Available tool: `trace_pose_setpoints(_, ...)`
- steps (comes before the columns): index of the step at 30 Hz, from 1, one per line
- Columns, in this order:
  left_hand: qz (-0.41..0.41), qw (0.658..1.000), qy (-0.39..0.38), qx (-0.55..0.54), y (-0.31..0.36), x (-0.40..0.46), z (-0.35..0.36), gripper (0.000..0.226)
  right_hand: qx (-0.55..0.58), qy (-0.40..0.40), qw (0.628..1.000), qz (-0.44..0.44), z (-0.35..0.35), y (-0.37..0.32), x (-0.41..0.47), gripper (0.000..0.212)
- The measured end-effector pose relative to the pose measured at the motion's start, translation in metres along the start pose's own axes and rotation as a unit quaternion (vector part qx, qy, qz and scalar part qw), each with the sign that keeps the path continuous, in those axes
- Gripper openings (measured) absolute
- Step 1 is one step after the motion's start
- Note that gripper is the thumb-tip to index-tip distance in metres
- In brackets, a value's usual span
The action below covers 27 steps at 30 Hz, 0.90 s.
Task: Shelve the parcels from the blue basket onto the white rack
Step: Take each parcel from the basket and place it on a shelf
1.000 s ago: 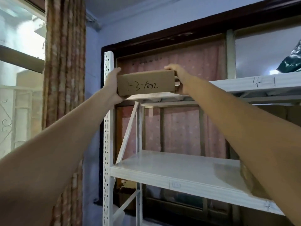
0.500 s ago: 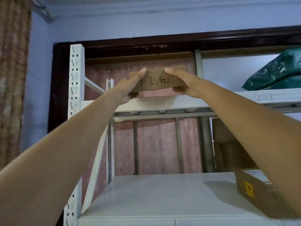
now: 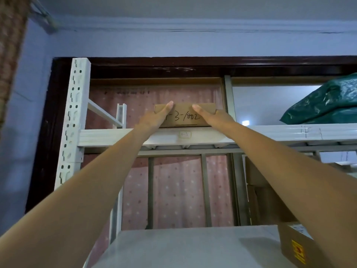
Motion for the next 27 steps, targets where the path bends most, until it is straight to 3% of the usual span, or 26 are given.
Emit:
trace_pose_setpoints(4,-0.026,1.0,-0.009,-0.006,-0.005,0.007,-0.001,0.101,-0.034,-0.016,0.999,0.032,0.004,0.003,0.004,0.131)
trace_pose_setpoints(8,-0.024,1.0,-0.002,-0.004,-0.005,0.008,0.0,0.099,-0.078,-0.008,0.996,0.03,0.004,0.0,0.004,0.11)
trace_pose_setpoints(11,-0.014,1.0,0.004,0.01,-0.003,0.007,-0.003,0.083,-0.103,-0.008,0.994,0.02,0.006,0.001,0.004,0.097)
trace_pose_setpoints(19,-0.002,1.0,-0.021,0.004,-0.002,0.001,-0.004,0.076,-0.087,-0.002,0.996,0.028,0.0,0.004,0.0,0.107)
trace_pose_setpoints(22,-0.013,1.0,-0.021,0.015,-0.004,-0.002,-0.008,0.075,-0.097,-0.005,0.995,0.033,0.0,0.004,-0.004,0.1)
trace_pose_setpoints(25,0.005,0.998,0.046,0.047,-0.009,-0.008,-0.018,0.072,-0.082,0.043,0.996,0.02,-0.004,0.004,-0.014,0.09)
trace_pose_setpoints(27,0.07,0.979,0.164,0.096,-0.01,-0.03,-0.028,0.061,-0.053,0.143,0.988,-0.02,-0.011,0.003,-0.03,0.074)
Point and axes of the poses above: each hand's wrist, its own x-axis towards the middle knuckle, its own z-axis out of the palm, y = z × x, the point moved 8 cm from there along x, towards the middle knuckle, and after that the axes turned 7 degrees about -y, right-handed, at the moved point
